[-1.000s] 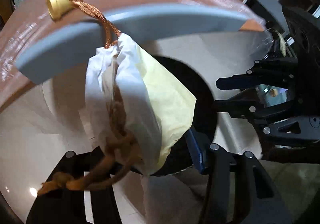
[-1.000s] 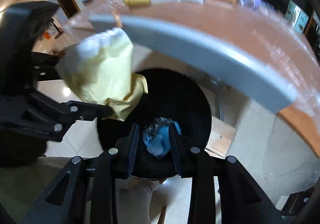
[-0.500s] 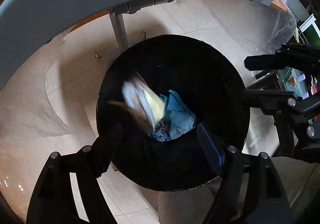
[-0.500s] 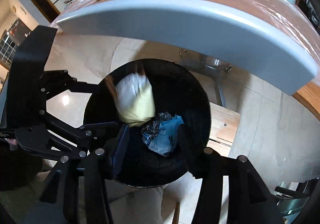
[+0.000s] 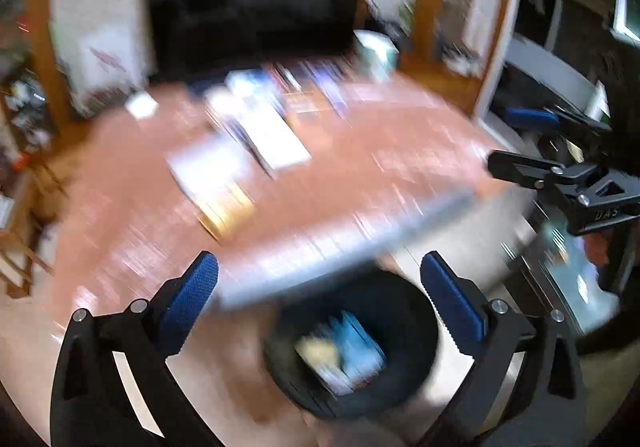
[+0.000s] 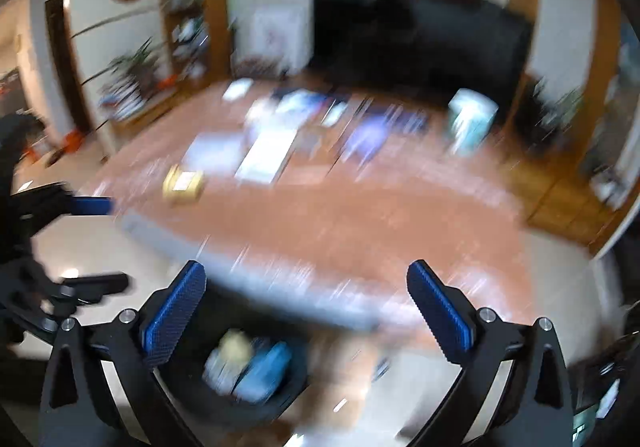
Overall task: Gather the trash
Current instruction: 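Grasp the yellow cup with the left gripper while the right grasps the purple curler, then lower the cup and curler into the black bin and open both grippers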
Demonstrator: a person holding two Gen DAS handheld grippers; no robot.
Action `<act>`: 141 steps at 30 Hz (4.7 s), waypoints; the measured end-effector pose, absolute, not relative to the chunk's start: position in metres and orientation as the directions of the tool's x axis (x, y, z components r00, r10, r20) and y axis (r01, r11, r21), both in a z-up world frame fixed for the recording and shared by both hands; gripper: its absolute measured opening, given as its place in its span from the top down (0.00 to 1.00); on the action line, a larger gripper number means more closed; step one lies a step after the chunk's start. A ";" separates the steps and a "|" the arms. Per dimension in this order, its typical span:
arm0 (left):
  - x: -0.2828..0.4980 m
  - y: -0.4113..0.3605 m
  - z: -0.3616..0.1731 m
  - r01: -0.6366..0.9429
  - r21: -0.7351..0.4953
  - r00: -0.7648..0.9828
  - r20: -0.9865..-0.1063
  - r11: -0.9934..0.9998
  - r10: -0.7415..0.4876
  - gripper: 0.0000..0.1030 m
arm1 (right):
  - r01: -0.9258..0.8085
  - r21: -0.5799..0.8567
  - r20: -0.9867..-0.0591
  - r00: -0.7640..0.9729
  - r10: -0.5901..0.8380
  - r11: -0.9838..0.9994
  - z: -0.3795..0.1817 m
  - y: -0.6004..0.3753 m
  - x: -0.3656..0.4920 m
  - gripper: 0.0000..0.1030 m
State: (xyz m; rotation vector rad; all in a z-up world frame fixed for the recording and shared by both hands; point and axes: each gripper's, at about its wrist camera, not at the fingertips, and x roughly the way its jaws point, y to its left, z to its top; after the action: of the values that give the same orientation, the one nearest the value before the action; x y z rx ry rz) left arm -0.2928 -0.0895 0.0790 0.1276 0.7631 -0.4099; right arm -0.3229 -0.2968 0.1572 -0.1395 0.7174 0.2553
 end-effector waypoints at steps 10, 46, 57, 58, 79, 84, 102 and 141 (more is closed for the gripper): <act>-0.211 -0.056 0.069 0.258 -0.060 0.589 -0.782 0.964 -0.207 0.02 | -0.085 0.082 -0.748 0.653 0.117 0.993 0.147 -0.316 -0.190 0.04; -0.174 -0.080 0.014 0.517 -0.010 0.419 -0.869 0.856 -0.263 0.56 | 0.136 0.220 -0.882 0.450 0.138 0.966 0.060 -0.312 -0.032 0.48; -0.171 -0.074 0.015 0.502 -0.060 0.408 -0.863 0.863 -0.297 0.56 | 0.071 0.199 -0.877 0.459 0.145 0.978 0.062 -0.306 -0.041 0.58; -0.171 -0.073 0.015 0.494 -0.070 0.408 -0.862 0.867 -0.302 0.56 | 0.069 0.208 -0.872 0.465 0.153 0.976 0.064 -0.308 -0.044 0.58; -0.170 -0.080 0.036 0.351 -0.105 0.485 -0.830 0.931 -0.276 0.56 | -0.138 0.231 -0.843 0.466 0.269 0.963 0.092 -0.303 -0.205 0.58; -0.180 -0.084 0.044 0.344 -0.119 0.491 -0.822 0.931 -0.287 0.56 | -0.212 0.226 -0.835 0.461 0.301 0.951 0.100 -0.291 -0.238 0.58; -0.236 -0.102 0.046 0.384 -0.106 0.467 -0.835 0.917 -0.292 0.56 | -0.330 0.243 -0.845 0.390 0.366 0.912 0.093 -0.276 -0.298 0.58; -0.314 -0.140 0.001 0.483 -0.060 0.364 -0.894 0.873 -0.263 0.56 | -0.447 0.200 -0.893 0.284 0.350 0.872 0.041 -0.271 -0.339 0.58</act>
State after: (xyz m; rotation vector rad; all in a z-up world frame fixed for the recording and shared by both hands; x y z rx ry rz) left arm -0.3135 -0.1399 0.0008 0.2273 1.0994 -0.4852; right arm -0.3391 -0.2705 0.0406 -0.0953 1.1669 0.5339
